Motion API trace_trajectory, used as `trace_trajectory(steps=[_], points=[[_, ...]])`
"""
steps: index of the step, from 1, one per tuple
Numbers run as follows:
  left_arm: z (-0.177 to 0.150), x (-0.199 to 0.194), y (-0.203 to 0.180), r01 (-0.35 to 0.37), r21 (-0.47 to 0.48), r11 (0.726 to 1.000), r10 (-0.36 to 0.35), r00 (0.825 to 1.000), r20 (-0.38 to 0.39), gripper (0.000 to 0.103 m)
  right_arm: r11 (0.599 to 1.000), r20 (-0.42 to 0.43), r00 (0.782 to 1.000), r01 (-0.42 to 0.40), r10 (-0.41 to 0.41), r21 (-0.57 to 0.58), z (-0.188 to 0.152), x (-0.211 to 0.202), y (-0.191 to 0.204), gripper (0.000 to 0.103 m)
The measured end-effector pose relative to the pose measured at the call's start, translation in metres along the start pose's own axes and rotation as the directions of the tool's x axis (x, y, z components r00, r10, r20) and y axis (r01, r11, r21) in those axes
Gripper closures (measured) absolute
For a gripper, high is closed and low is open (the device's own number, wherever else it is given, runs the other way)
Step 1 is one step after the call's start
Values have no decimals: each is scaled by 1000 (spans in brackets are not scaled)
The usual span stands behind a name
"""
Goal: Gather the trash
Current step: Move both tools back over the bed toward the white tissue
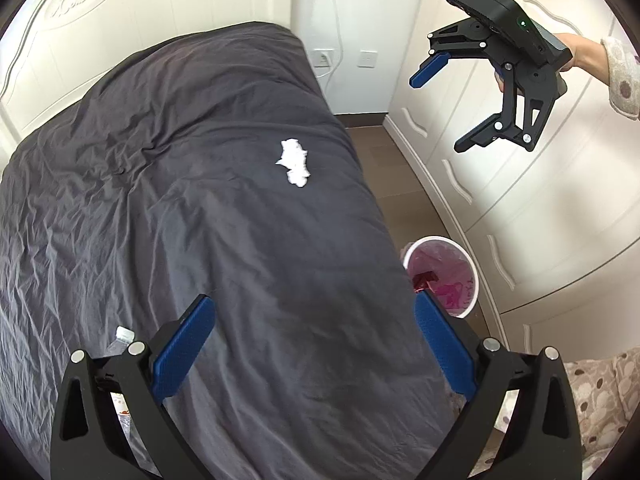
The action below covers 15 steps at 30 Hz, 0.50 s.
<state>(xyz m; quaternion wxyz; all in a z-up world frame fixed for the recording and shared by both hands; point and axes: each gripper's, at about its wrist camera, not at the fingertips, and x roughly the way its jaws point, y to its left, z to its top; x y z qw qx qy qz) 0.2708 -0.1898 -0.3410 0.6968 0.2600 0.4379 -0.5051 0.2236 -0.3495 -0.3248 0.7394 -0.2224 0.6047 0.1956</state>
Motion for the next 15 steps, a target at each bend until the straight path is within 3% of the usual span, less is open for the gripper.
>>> trace_trajectory(steps=[7, 15], points=[[16, 28, 53, -20, -93, 995, 17, 999, -38, 5, 997, -3, 999, -52, 52, -49, 41, 58, -53, 11], [47, 78, 102, -74, -199, 977, 61, 996, -71, 5, 984, -64, 990, -134, 127, -115, 68, 135, -119, 11]])
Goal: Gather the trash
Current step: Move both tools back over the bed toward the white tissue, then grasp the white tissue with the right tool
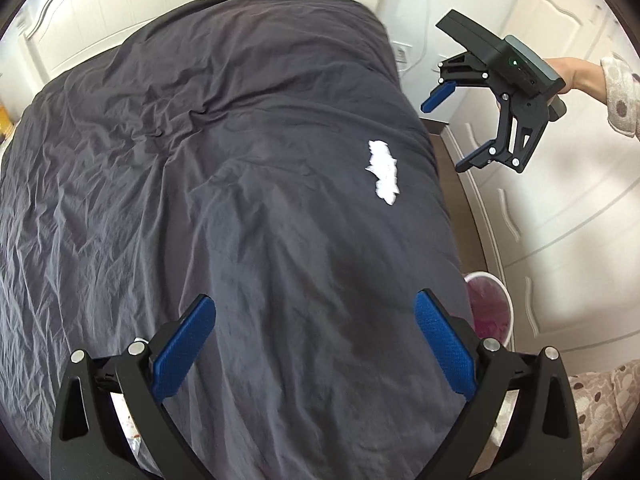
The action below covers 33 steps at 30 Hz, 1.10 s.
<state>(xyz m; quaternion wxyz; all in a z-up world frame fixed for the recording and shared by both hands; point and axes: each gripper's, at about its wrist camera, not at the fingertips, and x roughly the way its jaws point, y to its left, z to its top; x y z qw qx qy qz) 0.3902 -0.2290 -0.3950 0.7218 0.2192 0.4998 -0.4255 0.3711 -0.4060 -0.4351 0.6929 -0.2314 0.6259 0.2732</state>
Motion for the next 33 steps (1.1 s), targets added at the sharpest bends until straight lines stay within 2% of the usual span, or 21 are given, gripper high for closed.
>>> trace_trajectory(steps=[5, 9, 15, 18, 20, 27, 33], points=[[22, 35, 11, -4, -47, 999, 3, 1000, -20, 5, 998, -19, 1000, -20, 19, -65, 7, 30, -35, 11], [36, 62, 13, -16, -27, 1000, 14, 999, -44, 5, 993, -59, 997, -55, 49, -103, 11, 52, -53, 11], [49, 92, 17, -6, -22, 1000, 4, 996, -88, 5, 987, -58, 995, -91, 84, -131, 13, 71, -68, 12], [55, 102, 19, -7, -14, 1000, 6, 995, -104, 5, 982, -79, 991, -123, 112, -146, 11, 77, -70, 14], [58, 108, 21, -11, -6, 1000, 10, 993, -115, 5, 976, -106, 984, -157, 141, -153, 8, 82, -69, 19], [64, 119, 23, 1, -5, 1000, -1, 992, -124, 5, 971, -127, 979, -178, 159, -162, 0, 102, -64, 20], [55, 130, 25, 4, -10, 1000, -5, 991, -132, 5, 970, -155, 983, -126, 94, -206, -5, 135, -50, 21]])
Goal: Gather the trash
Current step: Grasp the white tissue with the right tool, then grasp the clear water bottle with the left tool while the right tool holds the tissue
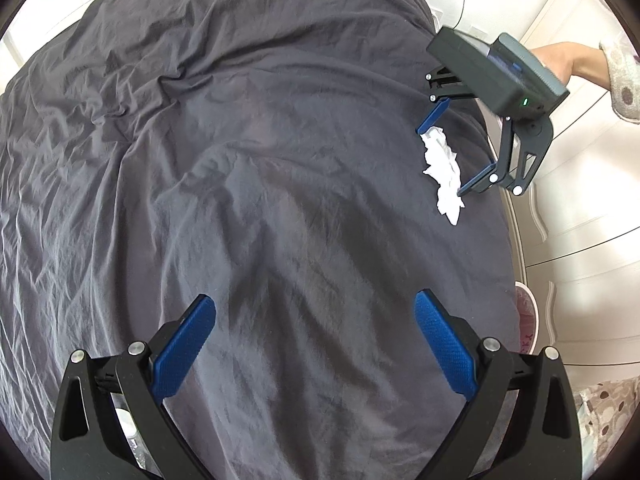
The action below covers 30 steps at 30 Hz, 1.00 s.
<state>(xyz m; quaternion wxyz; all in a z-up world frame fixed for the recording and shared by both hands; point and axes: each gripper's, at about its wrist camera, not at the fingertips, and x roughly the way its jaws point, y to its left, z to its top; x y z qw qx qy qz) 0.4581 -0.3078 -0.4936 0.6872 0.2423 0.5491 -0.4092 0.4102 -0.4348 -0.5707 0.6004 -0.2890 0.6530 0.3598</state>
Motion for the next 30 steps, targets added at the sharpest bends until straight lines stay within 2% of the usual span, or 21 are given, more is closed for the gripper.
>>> trace_trajectory(steps=[1, 3, 4, 6, 8, 14, 18, 24, 30], points=[[-1, 1, 1, 2, -6, 1000, -2, 1000, -1, 5, 1000, -5, 1000, 5, -5, -8, -1, 5, 2, 23], [-4, 4, 2, 7, -21, 1000, -7, 1000, -1, 5, 1000, -6, 1000, -4, 3, -20, -2, 11, 7, 41], [-6, 5, 1, 9, -24, 1000, -9, 1000, -3, 5, 1000, 0, 1000, -19, 19, -16, -3, 11, 8, 46], [-8, 5, 0, 10, -20, 1000, -10, 1000, -4, 5, 999, 0, 999, -33, 33, -3, -5, 10, 8, 67], [-9, 3, -1, 9, -14, 1000, -9, 1000, -2, 5, 997, -8, 997, -73, 73, 19, -6, 7, 7, 81], [-13, -15, 5, -1, -36, 999, 2, 1000, 29, 5, 997, -13, 997, -82, 83, 9, 1, -19, 12, 86], [-21, -33, 15, -15, -60, 998, 19, 998, 66, 5, 998, -18, 998, -55, 55, -24, 12, -40, 22, 86], [-45, -55, 32, -24, -140, 990, 39, 994, 100, 5, 995, -42, 999, -19, 15, -100, 37, -62, 41, 86], [-72, -80, 46, -66, -175, 982, 88, 989, 119, 5, 990, -38, 999, -8, 2, -143, 65, -80, 41, 86]])
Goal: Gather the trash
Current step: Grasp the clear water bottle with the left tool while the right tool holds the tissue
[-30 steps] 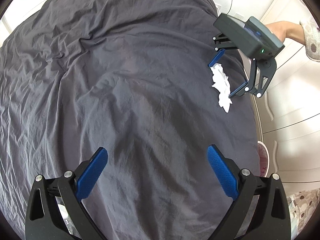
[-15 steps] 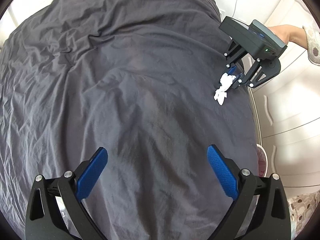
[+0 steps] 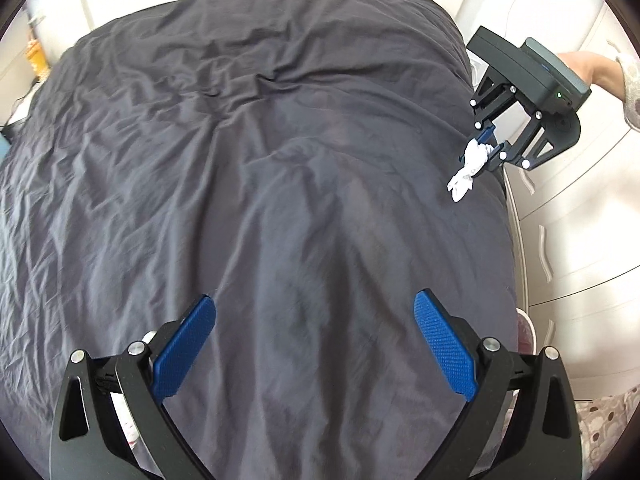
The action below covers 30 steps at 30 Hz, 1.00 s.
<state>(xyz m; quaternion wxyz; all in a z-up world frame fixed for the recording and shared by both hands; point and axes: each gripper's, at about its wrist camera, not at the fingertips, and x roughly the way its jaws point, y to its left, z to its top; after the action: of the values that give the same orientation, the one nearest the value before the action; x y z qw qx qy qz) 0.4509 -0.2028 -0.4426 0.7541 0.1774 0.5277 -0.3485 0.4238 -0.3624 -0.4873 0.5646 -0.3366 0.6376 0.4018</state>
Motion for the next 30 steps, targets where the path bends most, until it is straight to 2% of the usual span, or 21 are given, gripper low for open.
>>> trace_trajectory(steps=[11, 20, 27, 30], points=[[-42, -55, 66, -76, -47, 996, 77, 996, 32, 5, 997, -20, 1000, 4, -5, -73, 74, -20, 28, 86], [-92, -84, 131, -82, -78, 994, 84, 996, 29, 5, 994, -22, 1000, 2, -4, -105, 149, -28, 61, 86], [-113, -84, 164, -79, 38, 996, 78, 997, 16, 5, 994, -27, 1000, -2, -1, -106, 198, -25, 70, 86], [-118, -79, 180, -53, 67, 996, 52, 999, 12, 5, 995, -36, 999, -2, -1, -102, 216, -17, 71, 86]])
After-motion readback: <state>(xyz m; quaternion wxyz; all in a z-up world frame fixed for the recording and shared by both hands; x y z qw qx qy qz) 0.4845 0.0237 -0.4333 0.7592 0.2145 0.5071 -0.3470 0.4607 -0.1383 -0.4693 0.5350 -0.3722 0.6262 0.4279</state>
